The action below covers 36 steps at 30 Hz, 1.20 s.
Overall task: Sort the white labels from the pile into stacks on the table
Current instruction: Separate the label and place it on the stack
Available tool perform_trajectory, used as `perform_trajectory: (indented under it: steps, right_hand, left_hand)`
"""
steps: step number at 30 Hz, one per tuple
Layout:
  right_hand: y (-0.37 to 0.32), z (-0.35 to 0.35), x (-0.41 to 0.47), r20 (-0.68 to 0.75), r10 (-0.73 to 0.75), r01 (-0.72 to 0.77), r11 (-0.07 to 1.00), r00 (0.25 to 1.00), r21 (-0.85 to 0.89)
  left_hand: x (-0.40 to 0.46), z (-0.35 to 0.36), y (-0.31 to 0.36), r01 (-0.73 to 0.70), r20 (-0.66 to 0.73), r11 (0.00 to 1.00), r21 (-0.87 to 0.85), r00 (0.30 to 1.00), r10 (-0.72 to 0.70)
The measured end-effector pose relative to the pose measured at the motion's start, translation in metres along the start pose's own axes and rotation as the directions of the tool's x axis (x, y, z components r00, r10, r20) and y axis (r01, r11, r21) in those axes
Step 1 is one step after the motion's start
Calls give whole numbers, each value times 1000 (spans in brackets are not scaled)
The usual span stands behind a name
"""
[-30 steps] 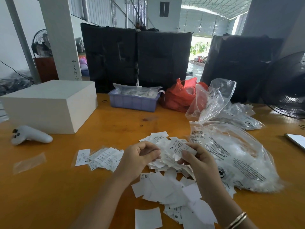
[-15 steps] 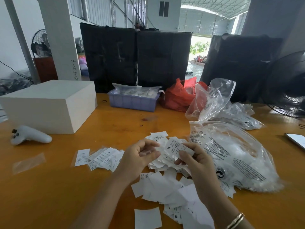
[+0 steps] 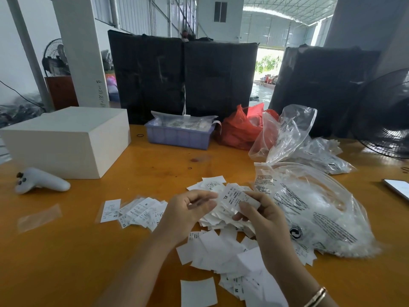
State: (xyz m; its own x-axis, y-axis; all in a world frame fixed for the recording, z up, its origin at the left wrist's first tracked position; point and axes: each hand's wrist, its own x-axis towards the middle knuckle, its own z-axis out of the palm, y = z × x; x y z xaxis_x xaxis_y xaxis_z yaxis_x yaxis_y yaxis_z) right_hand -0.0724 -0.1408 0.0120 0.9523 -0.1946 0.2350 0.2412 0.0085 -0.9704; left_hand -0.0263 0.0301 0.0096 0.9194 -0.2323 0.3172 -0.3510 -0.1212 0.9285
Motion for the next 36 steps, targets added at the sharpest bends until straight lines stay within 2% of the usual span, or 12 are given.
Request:
perform_trajectory:
  steps: [6,11,14,18,22,24,27,36]
  right_hand:
    - [4,2,-1,63,-4,16,982,998,-187]
    - [6,-2,2,185,-17,101,886,983,-453]
    - [7,-2,3,168,39,32,916,985,-400]
    - [7,-3,4,144,57,-17,965,988,-262]
    - [12,4,2,188,38,16,960,981,-278]
    - [14,5,3,156,57,-18,971,986,-239]
    - [12,-1,7,49,113,-109,991,992,-76]
    - [19,12,0,51,63,-53,984,997,-171]
  left_hand:
    - [0,3,-2,50,-11,998,-35,999,-50]
    - [-1,0,-2,61,52,998,12,997,-61]
    - [-1,-1,-3,85,92,996,36,992,-88]
    - [-1,2,-3,156,117,987,-35,982,-151]
    - [-1,8,-5,152,120,988,7,981,-152]
    - [-1,10,-5,150,82,989,0,985,-149]
    - [0,9,-5,189,-35,976,-104,981,-193]
    - [-1,17,-5,203,-60,972,-120,976,-211]
